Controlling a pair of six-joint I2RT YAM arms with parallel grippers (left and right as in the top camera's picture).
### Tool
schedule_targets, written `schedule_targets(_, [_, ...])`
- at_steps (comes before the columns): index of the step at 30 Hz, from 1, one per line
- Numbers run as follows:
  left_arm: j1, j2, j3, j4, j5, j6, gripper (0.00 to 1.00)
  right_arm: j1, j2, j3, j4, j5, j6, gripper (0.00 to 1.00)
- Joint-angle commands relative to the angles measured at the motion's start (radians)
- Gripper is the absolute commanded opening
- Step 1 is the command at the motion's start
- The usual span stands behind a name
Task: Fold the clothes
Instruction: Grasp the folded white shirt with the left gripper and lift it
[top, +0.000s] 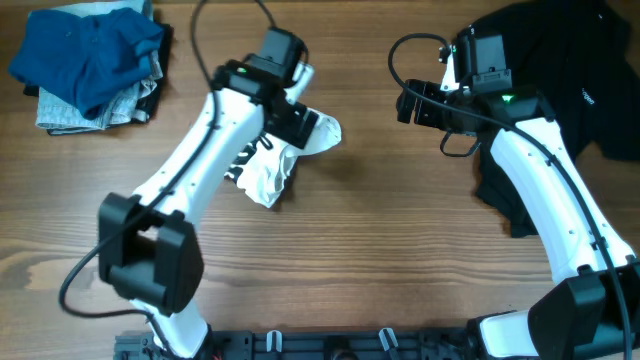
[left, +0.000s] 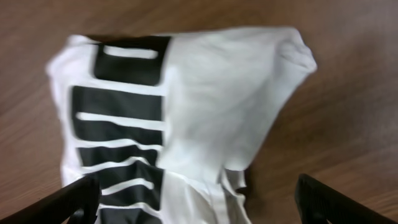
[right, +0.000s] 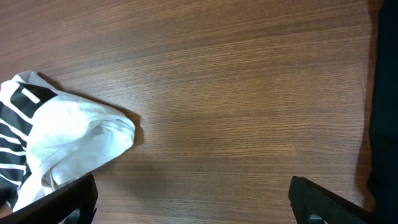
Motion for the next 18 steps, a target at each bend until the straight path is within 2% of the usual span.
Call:
schedule_targets(1, [-0.011,0.086,-0.003,-0.026,0.021,0.023,1.0,-0.001,0.006,0.003,-0.001,0.018,-0.021,0.99])
schedule_targets(4, [-0.014,0.136,-0.003,-0.051,0.115,0.055,1.0,-0.001,0.006,0.003,0.0,0.017,-0.021,0.99])
schedule_targets(10, [-0.011,0.202,-0.037,-0.039,0.127,0.079,1.0,-0.001,0.006,0.003,0.0,0.018,-0.021,0.99])
schedule_targets(16, [-0.011,0.301,-0.049,0.019,0.059,0.078,1.0,-0.001,0.006,0.003,-0.003,0.017,-0.019,0.99])
schedule_targets(18, [-0.011,0.333,-0.049,0.053,0.007,0.074,0.95,-0.001,0.006,0.003,-0.006,0.018,-0.02,1.0])
